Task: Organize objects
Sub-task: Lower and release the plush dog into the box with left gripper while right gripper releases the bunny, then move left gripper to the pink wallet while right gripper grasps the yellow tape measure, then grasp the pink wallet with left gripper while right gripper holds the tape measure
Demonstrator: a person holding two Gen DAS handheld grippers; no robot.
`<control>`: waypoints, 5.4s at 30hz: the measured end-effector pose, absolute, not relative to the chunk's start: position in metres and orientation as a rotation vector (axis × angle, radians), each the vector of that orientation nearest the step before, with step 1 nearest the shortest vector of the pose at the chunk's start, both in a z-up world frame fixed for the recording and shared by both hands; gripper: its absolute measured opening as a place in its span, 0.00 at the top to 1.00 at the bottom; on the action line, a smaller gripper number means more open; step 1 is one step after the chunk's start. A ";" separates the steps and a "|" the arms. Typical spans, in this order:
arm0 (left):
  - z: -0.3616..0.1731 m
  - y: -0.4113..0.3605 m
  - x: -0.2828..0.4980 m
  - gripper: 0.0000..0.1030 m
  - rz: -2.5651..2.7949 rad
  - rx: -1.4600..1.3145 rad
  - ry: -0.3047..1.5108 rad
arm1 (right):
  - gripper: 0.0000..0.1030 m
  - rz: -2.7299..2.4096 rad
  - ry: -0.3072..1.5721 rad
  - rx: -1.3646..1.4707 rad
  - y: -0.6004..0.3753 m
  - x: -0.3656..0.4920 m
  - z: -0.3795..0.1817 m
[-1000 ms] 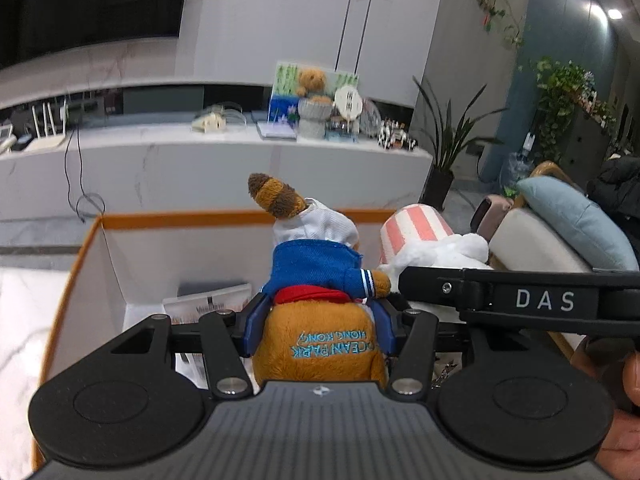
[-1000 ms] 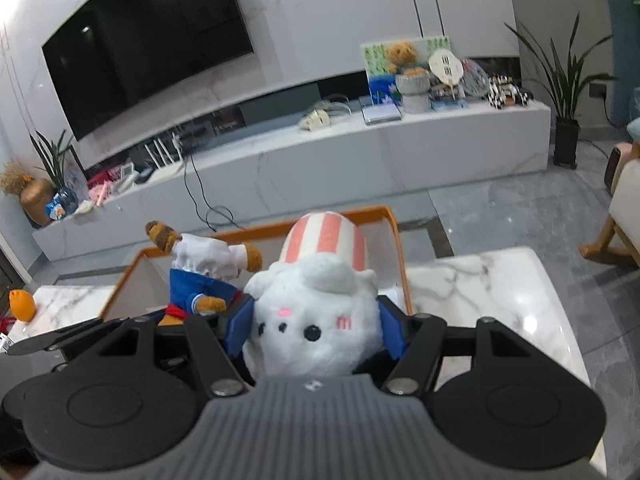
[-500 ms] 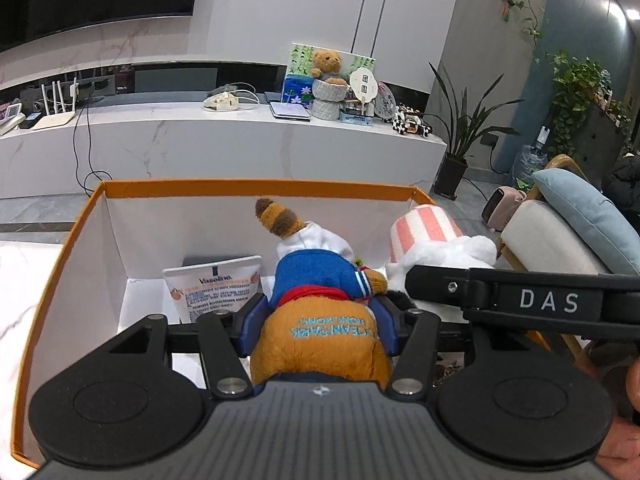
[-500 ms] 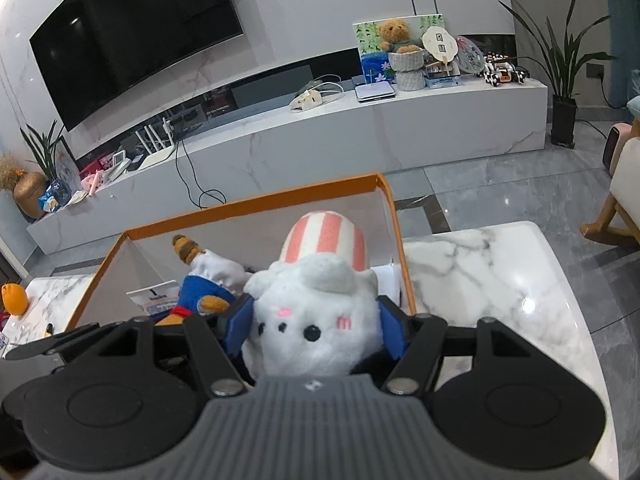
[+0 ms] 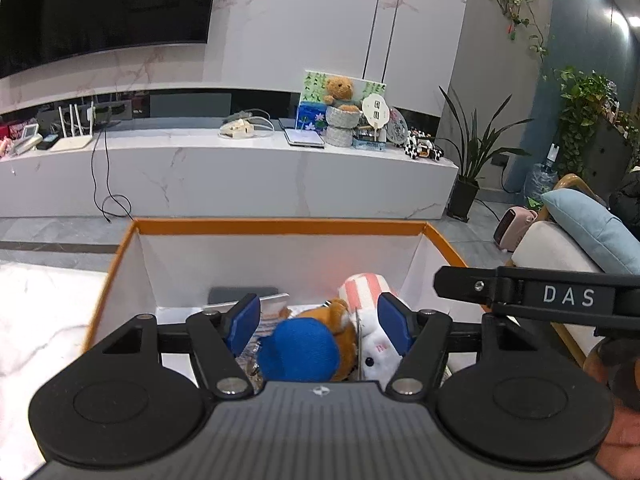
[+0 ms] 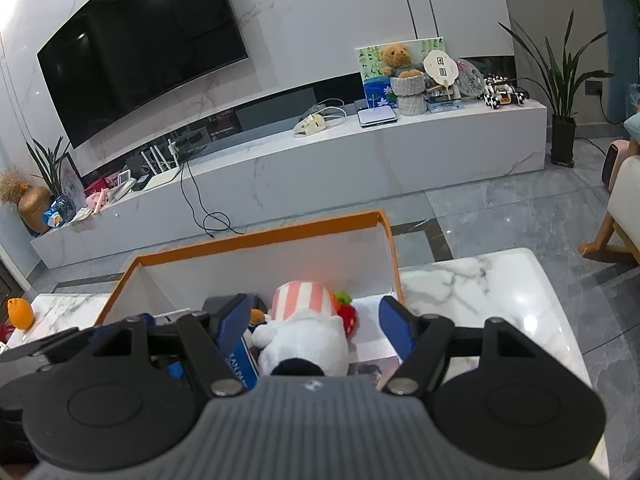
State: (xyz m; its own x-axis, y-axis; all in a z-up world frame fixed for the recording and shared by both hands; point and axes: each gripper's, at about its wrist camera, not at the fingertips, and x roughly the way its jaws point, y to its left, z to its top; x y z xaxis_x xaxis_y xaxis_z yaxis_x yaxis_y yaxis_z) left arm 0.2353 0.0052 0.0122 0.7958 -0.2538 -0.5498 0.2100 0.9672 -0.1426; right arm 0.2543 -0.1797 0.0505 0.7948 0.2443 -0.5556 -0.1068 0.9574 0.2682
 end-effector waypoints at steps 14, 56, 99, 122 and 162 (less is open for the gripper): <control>0.044 0.058 0.208 0.25 -0.183 -0.130 0.546 | 0.30 0.208 0.596 0.159 -0.186 0.238 0.065; -0.032 0.078 0.133 0.22 -0.240 0.202 0.930 | 0.37 0.593 0.674 -0.190 -0.090 0.153 0.032; -0.062 0.069 0.126 0.20 -0.301 0.258 1.041 | 0.42 0.560 0.917 -0.320 -0.036 0.183 -0.055; -0.067 0.087 0.132 0.11 -0.355 0.330 1.087 | 0.42 0.553 0.960 -0.321 -0.071 0.177 -0.053; -0.075 0.071 0.129 0.05 -0.334 0.495 1.060 | 0.42 0.550 0.966 -0.325 -0.081 0.170 -0.051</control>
